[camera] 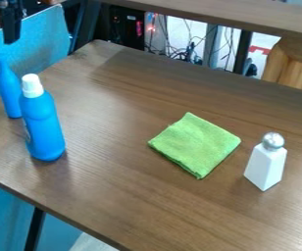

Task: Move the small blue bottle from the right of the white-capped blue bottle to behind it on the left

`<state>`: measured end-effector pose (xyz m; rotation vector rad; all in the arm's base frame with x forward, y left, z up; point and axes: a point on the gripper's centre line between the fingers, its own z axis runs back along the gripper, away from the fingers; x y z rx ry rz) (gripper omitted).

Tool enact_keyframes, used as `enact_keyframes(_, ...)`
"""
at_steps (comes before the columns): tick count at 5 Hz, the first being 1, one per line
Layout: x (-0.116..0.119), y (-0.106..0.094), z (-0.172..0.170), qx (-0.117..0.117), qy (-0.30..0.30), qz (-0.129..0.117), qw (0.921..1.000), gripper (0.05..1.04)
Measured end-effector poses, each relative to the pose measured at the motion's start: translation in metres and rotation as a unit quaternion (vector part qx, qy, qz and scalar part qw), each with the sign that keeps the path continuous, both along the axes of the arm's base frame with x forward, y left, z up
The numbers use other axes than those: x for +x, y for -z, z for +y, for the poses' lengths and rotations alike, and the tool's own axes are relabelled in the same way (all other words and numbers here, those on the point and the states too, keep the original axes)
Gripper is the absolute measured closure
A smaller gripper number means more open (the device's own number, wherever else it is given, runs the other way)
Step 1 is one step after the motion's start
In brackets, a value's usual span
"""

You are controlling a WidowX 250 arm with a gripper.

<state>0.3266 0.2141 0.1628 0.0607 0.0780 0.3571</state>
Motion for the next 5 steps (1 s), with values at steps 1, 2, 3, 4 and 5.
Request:
enact_keyframes(1,-0.001,-0.021,-0.018,0.013,0.018,-0.011,0.9997,0.082)
enact_keyframes(2,-0.007,-0.041,-0.047,0.006,0.062,-0.03,0.9976,0.082)
enact_keyframes(3,-0.02,-0.044,-0.069,-0.017,0.105,-0.041,0.9935,0.082)
enact_keyframes(4,-0.032,-0.041,-0.096,-0.023,0.144,-0.035,0.9887,0.082)
enact_keyframes(5,-0.042,-0.039,-0.109,-0.028,0.158,-0.029,0.9867,0.082)
